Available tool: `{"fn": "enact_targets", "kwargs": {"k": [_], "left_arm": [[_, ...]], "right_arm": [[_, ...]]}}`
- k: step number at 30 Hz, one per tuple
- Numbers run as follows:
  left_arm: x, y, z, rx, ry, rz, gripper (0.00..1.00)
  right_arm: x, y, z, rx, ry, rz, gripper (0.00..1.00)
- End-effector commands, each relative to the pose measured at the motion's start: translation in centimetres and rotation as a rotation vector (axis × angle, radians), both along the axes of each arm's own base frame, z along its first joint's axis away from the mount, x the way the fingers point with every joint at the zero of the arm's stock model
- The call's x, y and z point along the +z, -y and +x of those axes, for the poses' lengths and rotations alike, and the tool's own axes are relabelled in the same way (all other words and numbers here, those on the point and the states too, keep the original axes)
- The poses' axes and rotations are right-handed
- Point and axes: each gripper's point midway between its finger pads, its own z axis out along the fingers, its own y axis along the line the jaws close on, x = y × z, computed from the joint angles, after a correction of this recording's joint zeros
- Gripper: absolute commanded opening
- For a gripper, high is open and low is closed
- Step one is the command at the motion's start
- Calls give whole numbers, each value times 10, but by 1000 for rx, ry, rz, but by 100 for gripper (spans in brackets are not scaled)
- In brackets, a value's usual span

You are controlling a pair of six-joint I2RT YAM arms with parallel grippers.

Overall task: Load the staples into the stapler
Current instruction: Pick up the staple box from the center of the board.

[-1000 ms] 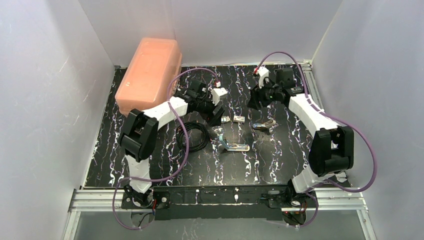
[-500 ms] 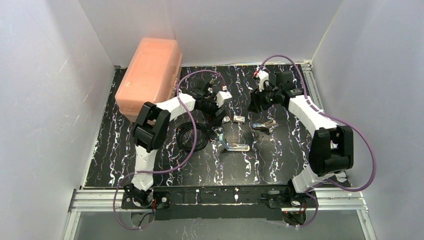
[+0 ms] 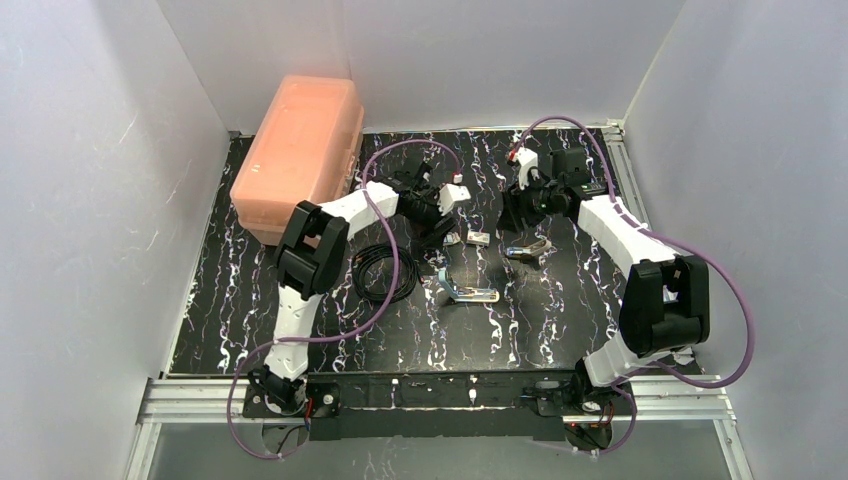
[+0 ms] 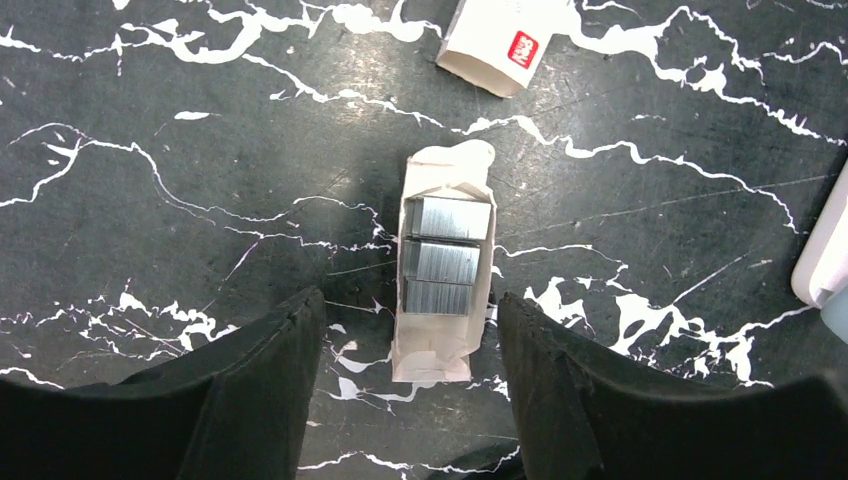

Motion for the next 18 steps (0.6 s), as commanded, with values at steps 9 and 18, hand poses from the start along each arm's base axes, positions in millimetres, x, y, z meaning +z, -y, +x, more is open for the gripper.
{"fn": "enact_targets", "kwargs": {"k": [9,18], "left_arm": [[-2,0,-16,-63,-5,58,33],[20,-4,-17,-16,36,43,18]], "right_arm": [[11,5,-7,-1,27,-9,63],[10,9,-12,-5,19,-25,63]]}}
